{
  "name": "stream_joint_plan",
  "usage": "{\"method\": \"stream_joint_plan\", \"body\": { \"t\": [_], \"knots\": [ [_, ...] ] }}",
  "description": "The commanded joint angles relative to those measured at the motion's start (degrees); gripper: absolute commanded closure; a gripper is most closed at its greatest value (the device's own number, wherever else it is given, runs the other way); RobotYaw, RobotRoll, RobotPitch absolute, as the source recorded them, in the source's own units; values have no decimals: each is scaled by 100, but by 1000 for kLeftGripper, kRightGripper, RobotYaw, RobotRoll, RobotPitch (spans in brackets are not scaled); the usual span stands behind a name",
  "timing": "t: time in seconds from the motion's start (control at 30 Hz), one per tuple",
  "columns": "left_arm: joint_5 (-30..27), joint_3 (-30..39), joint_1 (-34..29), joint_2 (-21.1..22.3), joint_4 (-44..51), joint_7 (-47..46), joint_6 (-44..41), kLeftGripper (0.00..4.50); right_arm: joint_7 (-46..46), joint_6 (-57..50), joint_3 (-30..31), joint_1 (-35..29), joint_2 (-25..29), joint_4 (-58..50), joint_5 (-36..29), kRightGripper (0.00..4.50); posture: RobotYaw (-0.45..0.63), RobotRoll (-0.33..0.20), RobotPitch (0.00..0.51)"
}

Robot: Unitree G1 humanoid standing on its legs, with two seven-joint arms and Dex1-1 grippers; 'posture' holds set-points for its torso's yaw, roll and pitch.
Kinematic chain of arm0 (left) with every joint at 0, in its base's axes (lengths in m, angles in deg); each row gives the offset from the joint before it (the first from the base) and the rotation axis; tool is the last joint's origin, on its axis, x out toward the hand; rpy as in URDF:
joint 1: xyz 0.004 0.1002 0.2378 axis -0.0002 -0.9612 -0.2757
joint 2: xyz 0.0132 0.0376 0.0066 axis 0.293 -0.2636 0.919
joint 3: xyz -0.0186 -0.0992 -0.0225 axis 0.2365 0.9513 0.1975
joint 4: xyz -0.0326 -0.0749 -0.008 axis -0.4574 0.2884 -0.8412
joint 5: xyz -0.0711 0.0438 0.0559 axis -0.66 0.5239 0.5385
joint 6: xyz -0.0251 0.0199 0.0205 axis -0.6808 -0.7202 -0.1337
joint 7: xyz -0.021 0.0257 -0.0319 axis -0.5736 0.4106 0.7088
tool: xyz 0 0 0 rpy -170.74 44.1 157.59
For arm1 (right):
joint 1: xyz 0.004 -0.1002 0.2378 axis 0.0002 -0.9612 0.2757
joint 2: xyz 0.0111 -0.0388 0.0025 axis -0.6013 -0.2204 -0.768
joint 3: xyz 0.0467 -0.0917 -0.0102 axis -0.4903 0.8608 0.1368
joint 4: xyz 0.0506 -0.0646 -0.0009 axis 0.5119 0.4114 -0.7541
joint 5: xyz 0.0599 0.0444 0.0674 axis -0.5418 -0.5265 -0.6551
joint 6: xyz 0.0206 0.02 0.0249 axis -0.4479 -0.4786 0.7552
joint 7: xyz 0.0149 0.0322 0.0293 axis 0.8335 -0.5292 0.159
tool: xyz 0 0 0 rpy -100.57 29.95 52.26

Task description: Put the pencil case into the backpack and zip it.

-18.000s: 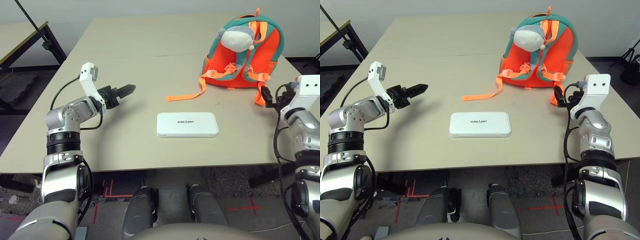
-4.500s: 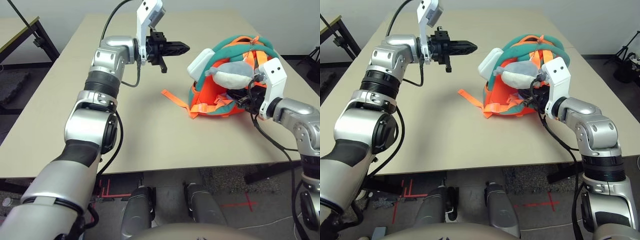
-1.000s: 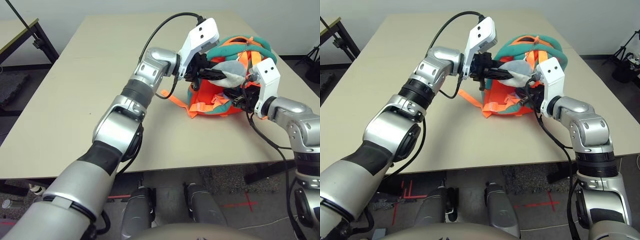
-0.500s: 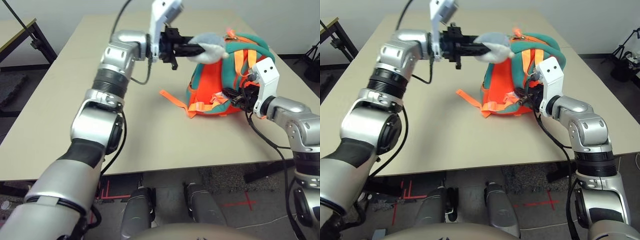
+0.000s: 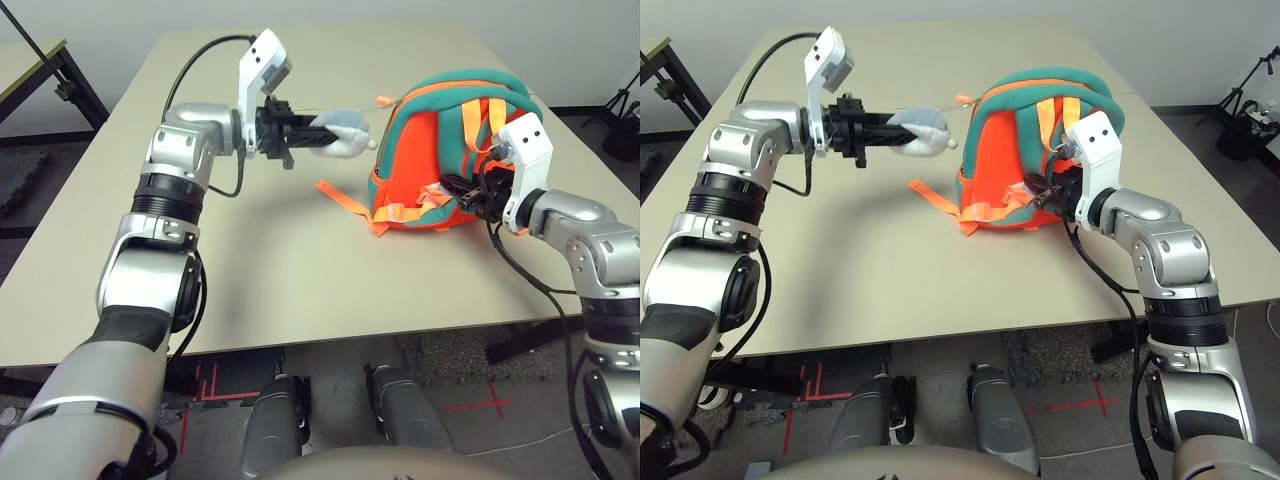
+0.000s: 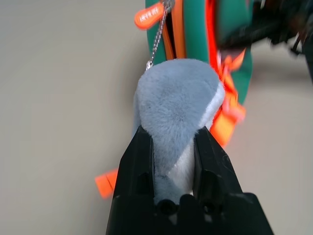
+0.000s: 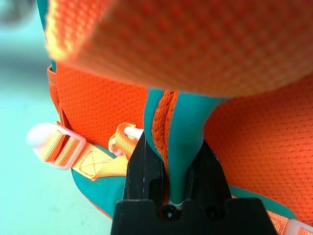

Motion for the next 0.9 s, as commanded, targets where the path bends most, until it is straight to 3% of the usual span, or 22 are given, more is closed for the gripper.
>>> {"method": "stream_joint_plan", "body": {
  "t": [0.03,0.5,0.83,0.9],
  "knots": [
    [232,-135,-184,-29,-460,-129,134,3397,-19,-119,167,-57,-4,181,91,4258,-180,0,94],
    [904,-692,-323,-684,-1936,-110,1038,3397,-17,-160,173,-9,19,184,102,4258,-188,0,97],
    [804,-421,-121,-952,-2181,-386,1362,3536,12,-168,164,34,-5,201,96,4258,-198,0,97],
    [640,-219,-21,-932,-2112,-359,1226,3121,12,-200,146,51,5,194,78,4258,-199,0,97]
  ]
}}
